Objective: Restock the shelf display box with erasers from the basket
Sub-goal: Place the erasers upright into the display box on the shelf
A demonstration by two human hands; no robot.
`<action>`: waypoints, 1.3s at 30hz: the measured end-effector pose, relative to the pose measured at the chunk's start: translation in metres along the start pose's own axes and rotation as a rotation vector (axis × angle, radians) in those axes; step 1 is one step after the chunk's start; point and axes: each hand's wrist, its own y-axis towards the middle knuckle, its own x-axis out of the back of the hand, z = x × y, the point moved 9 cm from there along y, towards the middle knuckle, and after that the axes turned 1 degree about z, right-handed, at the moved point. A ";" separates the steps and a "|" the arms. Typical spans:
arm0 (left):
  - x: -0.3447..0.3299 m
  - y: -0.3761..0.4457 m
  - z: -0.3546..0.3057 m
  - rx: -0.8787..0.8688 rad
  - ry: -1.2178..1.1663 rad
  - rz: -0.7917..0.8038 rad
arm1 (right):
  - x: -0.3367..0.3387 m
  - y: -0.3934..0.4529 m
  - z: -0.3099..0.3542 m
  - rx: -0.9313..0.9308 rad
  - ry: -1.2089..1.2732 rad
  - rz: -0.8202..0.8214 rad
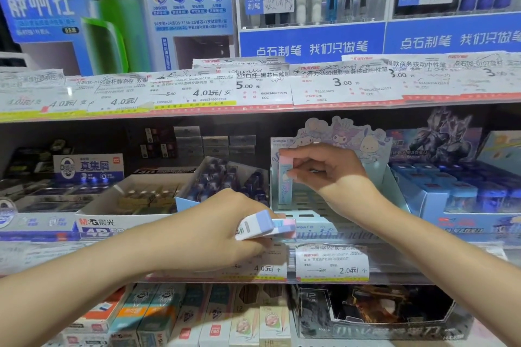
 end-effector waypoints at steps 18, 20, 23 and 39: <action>-0.001 0.004 0.010 0.029 0.037 -0.041 | -0.005 0.001 -0.004 -0.022 -0.159 0.063; -0.002 0.005 0.012 0.027 0.045 -0.038 | -0.010 0.000 -0.007 -0.048 -0.224 0.111; -0.003 0.004 0.018 0.037 0.047 -0.040 | -0.010 -0.002 0.003 0.051 -0.297 0.092; 0.005 -0.005 0.009 0.096 -0.176 -0.119 | -0.005 -0.006 0.001 -0.135 -0.207 0.140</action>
